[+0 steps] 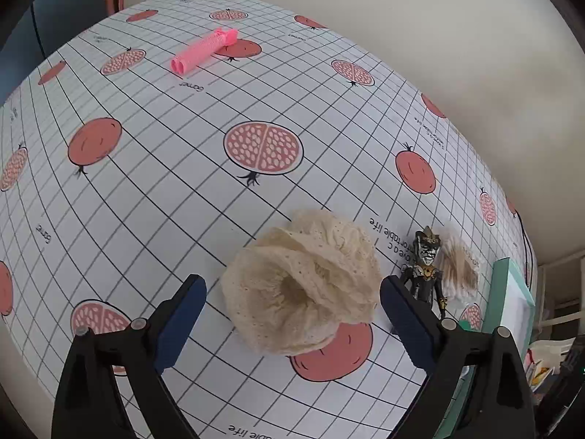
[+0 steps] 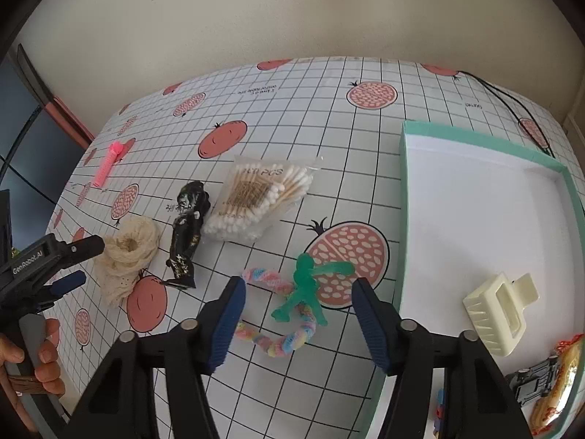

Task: Organize objects
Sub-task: 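Grasp the lace scrunchie with the left gripper while the right gripper grasps the green toy, then carry the scrunchie and green toy over the teal box with both grippers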

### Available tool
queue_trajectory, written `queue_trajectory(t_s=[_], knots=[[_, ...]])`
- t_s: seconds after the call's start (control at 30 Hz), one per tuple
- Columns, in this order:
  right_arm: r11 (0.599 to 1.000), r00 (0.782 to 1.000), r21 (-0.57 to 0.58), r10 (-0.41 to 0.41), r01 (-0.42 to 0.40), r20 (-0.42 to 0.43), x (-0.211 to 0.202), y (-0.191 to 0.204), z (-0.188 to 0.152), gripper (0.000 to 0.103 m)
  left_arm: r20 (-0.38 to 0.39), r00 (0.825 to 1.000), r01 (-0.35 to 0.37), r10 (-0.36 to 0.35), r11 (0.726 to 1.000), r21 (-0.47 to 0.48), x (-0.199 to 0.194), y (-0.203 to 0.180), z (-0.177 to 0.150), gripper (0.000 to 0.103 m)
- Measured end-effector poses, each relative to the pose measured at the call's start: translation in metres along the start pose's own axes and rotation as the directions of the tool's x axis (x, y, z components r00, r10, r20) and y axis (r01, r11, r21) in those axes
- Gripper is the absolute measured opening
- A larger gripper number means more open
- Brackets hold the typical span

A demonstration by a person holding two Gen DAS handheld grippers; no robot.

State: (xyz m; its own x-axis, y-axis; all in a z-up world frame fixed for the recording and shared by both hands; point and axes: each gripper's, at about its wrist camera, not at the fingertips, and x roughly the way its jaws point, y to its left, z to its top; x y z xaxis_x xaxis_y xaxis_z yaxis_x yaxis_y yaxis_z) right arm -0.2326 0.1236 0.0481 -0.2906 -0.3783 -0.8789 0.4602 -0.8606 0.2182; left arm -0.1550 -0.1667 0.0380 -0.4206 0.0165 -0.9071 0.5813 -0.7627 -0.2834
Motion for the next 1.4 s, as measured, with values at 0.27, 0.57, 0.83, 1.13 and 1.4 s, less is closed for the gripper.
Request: queue_trajectory(t_s=[0.27, 0.57, 0.83, 1.13, 1.4], knots=[[0.999, 0.999, 0.043, 0.012, -0.011, -0.036, 0.011, -0.007, -0.004, 0.022, -0.008, 1.000, 0.016, -0.016, 0.999, 0.030, 0.008, -0.011, -0.001, 0.063], [0.999, 0.999, 0.027, 0.023, -0.022, -0.034, 0.007, -0.005, -0.005, 0.008, -0.013, 1.000, 0.013, -0.013, 0.999, 0.044, 0.012, -0.017, -0.006, 0.007], [0.997, 0.998, 0.042, 0.061, -0.061, 0.006, -0.006, -0.006, 0.000, 0.008, 0.051, 0.998, 0.027, -0.027, 1.000, -0.008, -0.007, -0.016, 0.000, 0.005], [0.996, 0.991, 0.037, 0.081, -0.086, 0.108, -0.042, -0.008, 0.013, 0.008, 0.149, 0.980, 0.137, -0.128, 0.989, -0.051, -0.042, -0.033, 0.006, 0.005], [0.996, 0.981, 0.058, 0.052, -0.064, 0.189, -0.075, -0.029, 0.022, 0.008, 0.198, 0.962, 0.193, -0.190, 0.981, 0.003, -0.063, -0.071, 0.001, 0.005]])
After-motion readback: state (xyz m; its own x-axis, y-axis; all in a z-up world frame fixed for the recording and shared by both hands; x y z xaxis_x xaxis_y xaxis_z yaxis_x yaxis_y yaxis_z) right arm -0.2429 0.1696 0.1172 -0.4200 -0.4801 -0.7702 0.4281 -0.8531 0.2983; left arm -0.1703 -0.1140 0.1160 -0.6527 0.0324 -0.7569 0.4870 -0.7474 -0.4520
